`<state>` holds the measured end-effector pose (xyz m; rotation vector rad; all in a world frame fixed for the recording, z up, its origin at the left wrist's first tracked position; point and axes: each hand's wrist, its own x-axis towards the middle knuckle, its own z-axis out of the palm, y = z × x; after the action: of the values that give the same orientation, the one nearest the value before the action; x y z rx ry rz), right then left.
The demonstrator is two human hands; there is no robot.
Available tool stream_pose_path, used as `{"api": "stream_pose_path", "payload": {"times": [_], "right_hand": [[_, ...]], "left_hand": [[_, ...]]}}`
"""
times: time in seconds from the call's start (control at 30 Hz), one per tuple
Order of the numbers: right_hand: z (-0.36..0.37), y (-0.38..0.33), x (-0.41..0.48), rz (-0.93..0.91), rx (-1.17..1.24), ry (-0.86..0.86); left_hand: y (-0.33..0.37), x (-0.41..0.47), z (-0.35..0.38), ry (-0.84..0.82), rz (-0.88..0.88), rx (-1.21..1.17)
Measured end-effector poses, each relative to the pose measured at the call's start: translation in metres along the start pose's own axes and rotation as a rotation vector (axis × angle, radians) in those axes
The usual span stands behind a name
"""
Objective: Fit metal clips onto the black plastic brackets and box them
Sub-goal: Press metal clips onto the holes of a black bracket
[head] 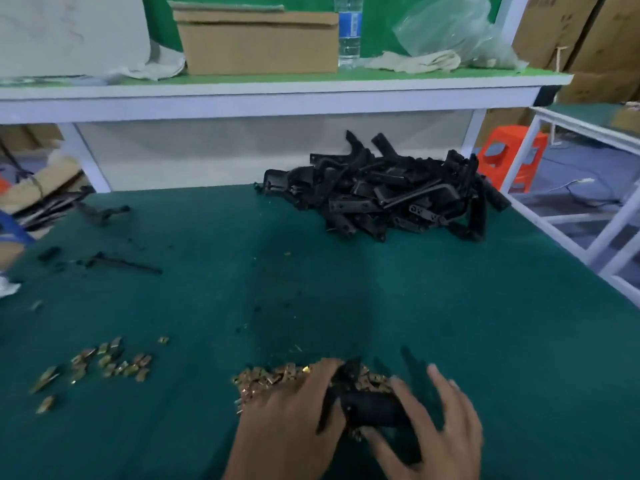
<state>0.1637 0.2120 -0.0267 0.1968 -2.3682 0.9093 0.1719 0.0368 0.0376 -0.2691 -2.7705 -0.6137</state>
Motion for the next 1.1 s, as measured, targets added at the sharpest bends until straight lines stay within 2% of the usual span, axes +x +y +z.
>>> {"api": "stream_pose_path", "payload": {"times": [0.03, 0.13, 0.2, 0.23, 0.27, 0.3, 0.33, 0.4, 0.5, 0.57, 0.87, 0.93, 1.1], "right_hand": [[0.002, 0.013, -0.005, -0.122, -0.072, -0.101], [0.003, 0.022, -0.007, -0.174, -0.013, -0.082], [0.001, 0.018, -0.005, -0.071, 0.048, -0.081], [0.002, 0.015, -0.013, -0.039, 0.057, -0.094], [0.004, 0.014, -0.016, -0.011, 0.067, -0.049], [0.004, 0.012, -0.015, 0.051, 0.1, -0.029], [0.003, 0.013, -0.014, 0.106, 0.119, -0.005], [0.002, 0.015, -0.015, 0.191, 0.136, 0.007], [0.001, 0.014, -0.017, 0.193, 0.147, -0.01], [0.001, 0.013, -0.017, 0.189, 0.145, -0.024], [-0.001, 0.012, -0.019, 0.168, 0.116, -0.078], [0.0, 0.012, -0.019, 0.168, 0.105, -0.092], [0.0, 0.013, -0.02, 0.158, 0.076, -0.123]], "left_hand": [[0.003, -0.005, 0.001, 0.006, 0.009, -0.004], [0.002, -0.01, 0.0, 0.054, -0.046, -0.064], [-0.007, -0.002, -0.003, -0.021, -0.133, -0.404], [-0.012, 0.003, -0.002, -0.028, -0.214, -0.641], [-0.018, 0.007, 0.001, 0.017, -0.307, -0.781], [-0.025, 0.012, 0.005, 0.08, -0.357, -0.723], [-0.034, 0.016, 0.012, 0.127, -0.329, -0.486], [-0.04, 0.015, 0.03, 0.066, -0.161, -0.037], [-0.037, 0.01, 0.054, -0.227, -0.128, 0.071], [-0.04, 0.01, 0.064, -0.223, -0.131, 0.118], [-0.042, 0.021, 0.064, 0.005, -0.17, -0.096], [-0.041, 0.019, 0.059, 0.09, -0.191, -0.223], [-0.049, 0.017, 0.043, 0.169, -0.337, -0.58]]}}
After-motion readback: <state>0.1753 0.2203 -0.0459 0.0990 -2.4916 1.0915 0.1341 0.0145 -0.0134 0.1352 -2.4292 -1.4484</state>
